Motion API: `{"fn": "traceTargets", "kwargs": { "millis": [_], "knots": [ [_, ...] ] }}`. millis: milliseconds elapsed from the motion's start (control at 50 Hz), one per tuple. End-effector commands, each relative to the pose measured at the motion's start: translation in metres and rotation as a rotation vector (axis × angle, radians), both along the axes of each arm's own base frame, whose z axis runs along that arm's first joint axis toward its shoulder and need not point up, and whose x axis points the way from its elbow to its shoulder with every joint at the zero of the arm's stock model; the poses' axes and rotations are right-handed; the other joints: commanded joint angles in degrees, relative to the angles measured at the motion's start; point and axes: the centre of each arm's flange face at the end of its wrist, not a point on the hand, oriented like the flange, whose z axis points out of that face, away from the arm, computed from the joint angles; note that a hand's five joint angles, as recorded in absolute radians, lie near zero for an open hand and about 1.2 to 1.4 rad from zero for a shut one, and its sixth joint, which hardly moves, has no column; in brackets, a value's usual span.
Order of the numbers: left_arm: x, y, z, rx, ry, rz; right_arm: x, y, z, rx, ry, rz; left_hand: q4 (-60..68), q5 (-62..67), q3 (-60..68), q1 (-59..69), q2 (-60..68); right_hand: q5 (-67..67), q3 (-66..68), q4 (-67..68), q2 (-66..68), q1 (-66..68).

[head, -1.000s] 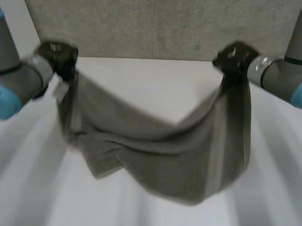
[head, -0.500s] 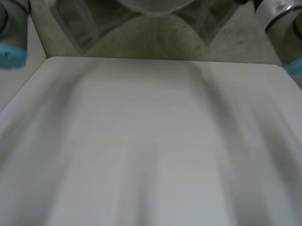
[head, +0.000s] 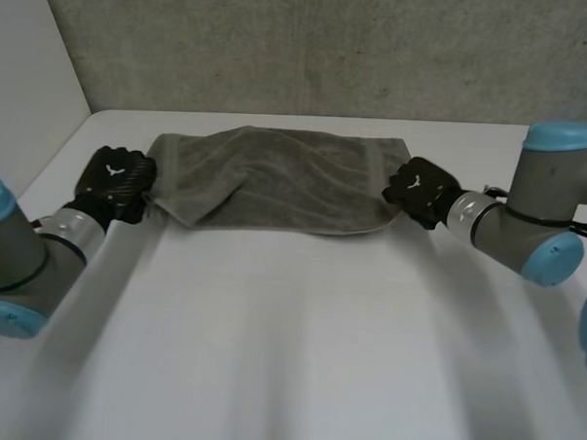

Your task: Fold the towel.

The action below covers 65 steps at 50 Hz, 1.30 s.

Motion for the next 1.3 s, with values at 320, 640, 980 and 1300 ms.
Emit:
{"fn": "traceTargets", "kwargs": {
  "millis": [320, 640, 980, 1300],
  "knots": [
    [0.050, 0.022, 0.069, 0.045, 0.122, 0.040, -0.090, 0.035, 0.122, 0.054, -0.208, -0.292, 0.4, 1.4, 0.5, 3.3, 0.5, 2.8, 2.8, 3.0, 4.7, 3.6],
    [0.060, 0.097, 0.105, 0.088, 0.252, 0.015, -0.122, 0.104, 0.123, 0.170, -0.173, -0.313, 0.4, 1.4, 0.5, 3.3, 0.5, 2.8, 2.8, 3.0, 4.7, 3.6],
    [0.077, 0.139, 0.108, 0.135, 0.262, 0.011, -0.146, 0.161, 0.158, 0.126, -0.166, -0.339, 0.4, 1.4, 0.5, 3.3, 0.5, 2.8, 2.8, 3.0, 4.7, 3.6],
    [0.076, 0.104, 0.077, 0.176, 0.210, -0.045, -0.143, 0.115, 0.112, 0.303, -0.144, -0.307, 0.4, 1.4, 0.5, 3.3, 0.5, 2.8, 2.8, 3.0, 4.7, 3.6]
  ]
}}
